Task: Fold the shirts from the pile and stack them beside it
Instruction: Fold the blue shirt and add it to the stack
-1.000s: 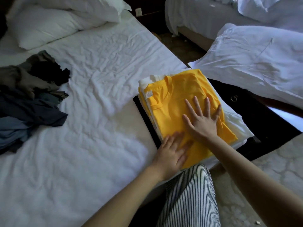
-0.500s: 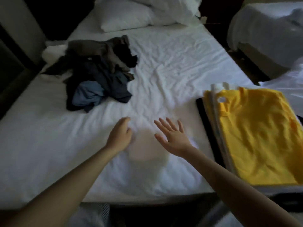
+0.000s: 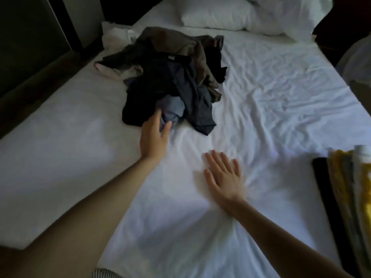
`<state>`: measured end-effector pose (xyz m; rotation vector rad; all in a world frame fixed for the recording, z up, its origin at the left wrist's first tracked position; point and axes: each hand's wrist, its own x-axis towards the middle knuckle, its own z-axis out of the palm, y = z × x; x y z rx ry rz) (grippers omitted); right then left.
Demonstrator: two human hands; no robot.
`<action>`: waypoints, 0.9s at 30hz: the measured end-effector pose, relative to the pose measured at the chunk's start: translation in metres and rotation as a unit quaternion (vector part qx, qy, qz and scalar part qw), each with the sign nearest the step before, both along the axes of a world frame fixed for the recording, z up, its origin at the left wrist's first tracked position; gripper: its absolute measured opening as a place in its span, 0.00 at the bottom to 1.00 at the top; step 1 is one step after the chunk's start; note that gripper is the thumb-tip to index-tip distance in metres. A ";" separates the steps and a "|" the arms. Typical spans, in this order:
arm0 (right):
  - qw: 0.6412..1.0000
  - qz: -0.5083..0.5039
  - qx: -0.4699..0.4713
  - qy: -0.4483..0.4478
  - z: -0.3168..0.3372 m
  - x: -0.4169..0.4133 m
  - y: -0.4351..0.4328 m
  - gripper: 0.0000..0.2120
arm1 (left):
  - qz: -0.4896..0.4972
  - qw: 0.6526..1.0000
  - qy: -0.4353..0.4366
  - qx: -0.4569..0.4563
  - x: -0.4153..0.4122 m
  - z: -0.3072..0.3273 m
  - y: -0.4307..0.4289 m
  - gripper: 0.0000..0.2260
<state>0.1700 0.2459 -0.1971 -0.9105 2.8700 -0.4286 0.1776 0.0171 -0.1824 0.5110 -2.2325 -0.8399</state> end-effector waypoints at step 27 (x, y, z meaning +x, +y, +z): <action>0.911 -0.143 -0.318 -0.223 0.039 0.068 0.007 0.09 | -0.118 0.961 -0.040 0.248 0.163 0.002 0.153 0.11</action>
